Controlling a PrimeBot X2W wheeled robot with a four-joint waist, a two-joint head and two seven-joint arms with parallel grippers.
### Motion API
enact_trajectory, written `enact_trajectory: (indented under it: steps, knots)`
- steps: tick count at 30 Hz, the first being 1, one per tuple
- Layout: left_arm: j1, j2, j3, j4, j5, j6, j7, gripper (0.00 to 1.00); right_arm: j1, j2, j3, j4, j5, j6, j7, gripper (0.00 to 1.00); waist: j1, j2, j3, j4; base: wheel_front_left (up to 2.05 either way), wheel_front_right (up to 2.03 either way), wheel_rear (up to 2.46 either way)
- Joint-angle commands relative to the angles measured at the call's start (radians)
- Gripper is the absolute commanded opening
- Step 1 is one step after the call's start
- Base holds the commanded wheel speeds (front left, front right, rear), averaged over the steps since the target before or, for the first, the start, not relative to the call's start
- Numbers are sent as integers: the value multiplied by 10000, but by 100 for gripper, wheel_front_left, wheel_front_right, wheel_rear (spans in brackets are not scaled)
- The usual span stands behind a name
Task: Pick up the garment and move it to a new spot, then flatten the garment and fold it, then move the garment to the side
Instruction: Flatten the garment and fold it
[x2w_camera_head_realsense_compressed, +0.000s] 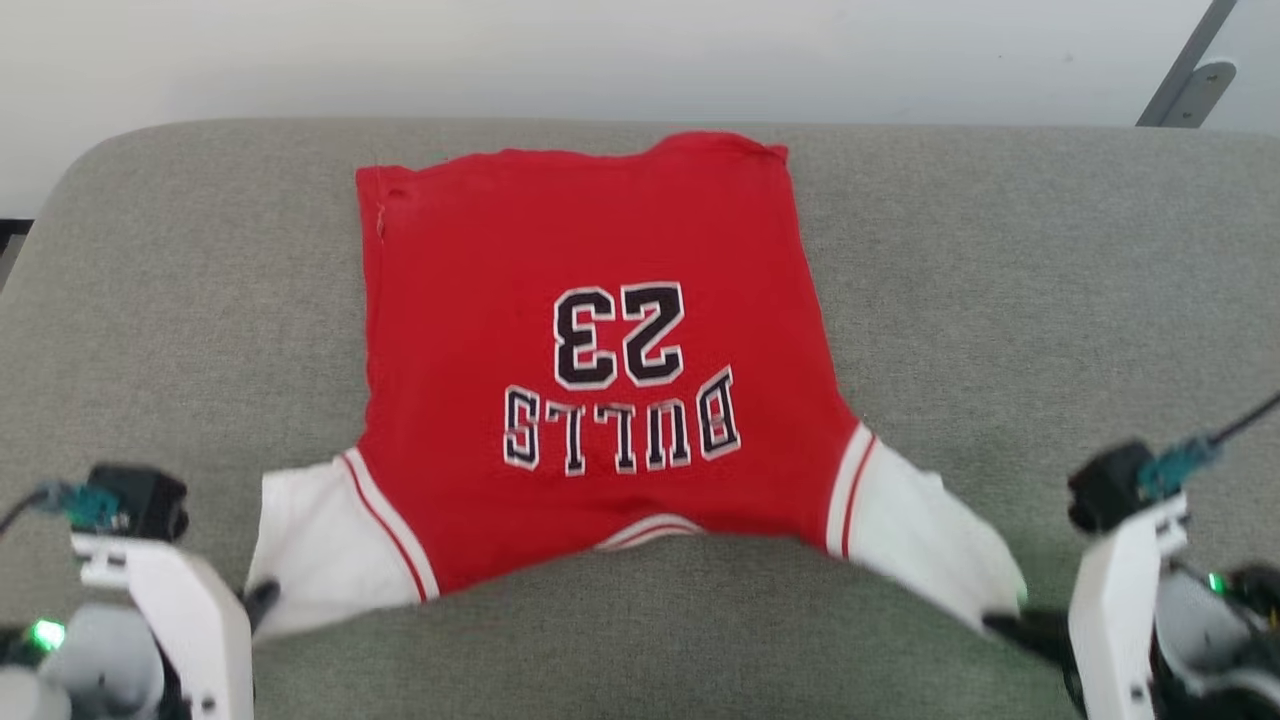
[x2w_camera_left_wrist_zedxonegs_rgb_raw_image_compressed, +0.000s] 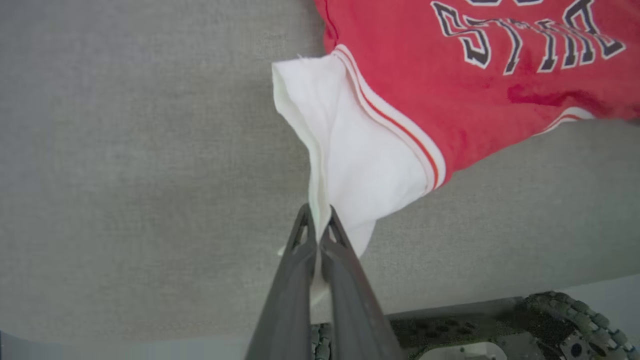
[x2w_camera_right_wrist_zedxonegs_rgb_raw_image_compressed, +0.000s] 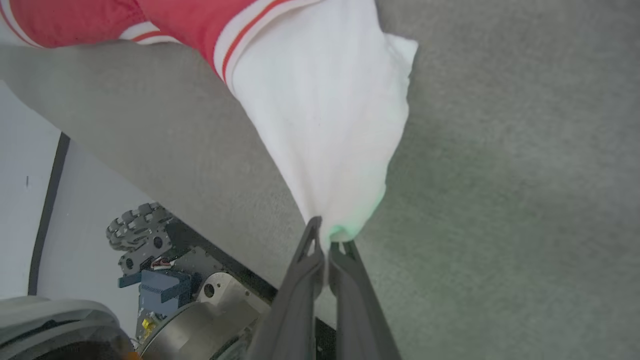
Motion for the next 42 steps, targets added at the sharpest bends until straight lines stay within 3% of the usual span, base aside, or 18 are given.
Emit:
enact_trajectory:
  steps: [1,8,11,15,16,17,18,22,27,32,37,42]
  knots:
    - [540,224,42,-303,-94,285,-81,0,667,201,-367,-506,-138,-3,529,0,0,0,53,25,0,0,0]
    - [1796,608,80,-693,-519,860,-290,0,2609,1167,-1480,-2220,-667,-3,1984,0,0,0,366,122,0,0,0]
    - [2026,477,87,-490,-655,730,-476,0,3046,1573,-1618,-2458,-1100,-5,2150,0,0,0,565,145,0,0,0]
    - [1804,49,18,23,-664,303,-752,0,2759,1794,-1264,-1892,-1937,-3,1230,0,0,0,755,147,0,0,0]
    - [1679,-59,-7,176,-618,204,-778,0,2682,1763,-1149,-1627,-2197,-3,920,36,0,0,798,148,0,0,0]
    - [1556,-204,-42,289,-589,70,-811,0,2586,1698,-994,-1382,-2403,-5,670,90,0,0,826,148,0,0,0]
    - [1432,-346,-57,377,-559,-41,-885,0,2522,1642,-821,-1192,-2522,-3,492,100,0,0,867,153,0,0,0]
    - [1050,-691,-157,728,-402,-389,-947,0,2127,1623,-800,-1142,-2671,-3,175,100,0,0,983,183,0,0,0]
    - [604,-932,-219,872,-228,-618,-1026,0,1489,1830,-1351,-2312,-2736,-3,401,100,0,0,1209,343,0,0,0]
    - [157,-1231,-282,847,-53,-847,-1086,0,-192,1975,-1506,-2893,-3228,-3,32,100,0,0,1531,602,0,0,0]
    - [-373,-1555,-513,913,256,-1062,-966,0,-2487,1921,-1052,-1602,-3581,-3,-1047,100,0,0,1878,1051,0,0,0]
    - [-974,-1915,-740,1044,461,-1347,-798,0,-4609,1775,-694,791,-3827,-3,-1853,100,0,0,2223,1641,0,0,0]
